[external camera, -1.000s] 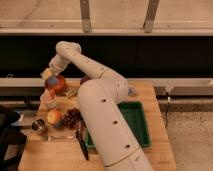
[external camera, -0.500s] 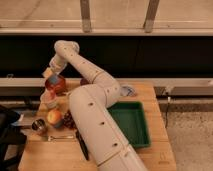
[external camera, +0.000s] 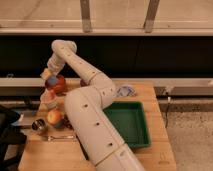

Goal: Wipe red bowl with sponge

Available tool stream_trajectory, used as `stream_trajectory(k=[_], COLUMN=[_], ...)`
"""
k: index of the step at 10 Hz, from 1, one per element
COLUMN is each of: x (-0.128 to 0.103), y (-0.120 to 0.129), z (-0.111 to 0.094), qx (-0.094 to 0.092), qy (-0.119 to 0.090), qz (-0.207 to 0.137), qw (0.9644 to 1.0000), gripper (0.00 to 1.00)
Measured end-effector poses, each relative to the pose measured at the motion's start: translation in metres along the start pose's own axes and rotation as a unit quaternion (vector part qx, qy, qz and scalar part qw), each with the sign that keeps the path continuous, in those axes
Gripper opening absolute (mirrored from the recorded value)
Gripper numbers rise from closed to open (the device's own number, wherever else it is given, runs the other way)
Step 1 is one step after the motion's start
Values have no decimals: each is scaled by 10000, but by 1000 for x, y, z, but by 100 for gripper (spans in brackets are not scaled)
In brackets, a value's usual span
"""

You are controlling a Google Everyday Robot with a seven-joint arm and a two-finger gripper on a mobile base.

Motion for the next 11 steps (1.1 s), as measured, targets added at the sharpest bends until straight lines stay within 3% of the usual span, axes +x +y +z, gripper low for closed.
stream_trajectory(k=[4,7,11], x=[22,12,10], y=[-21,-31,-31], z=[-14,-9,-9], qx=[244,239,238], qy=[235,24,-3], qz=[250,402,400], qw=[9991,9989,9989], gripper=[0,0,0])
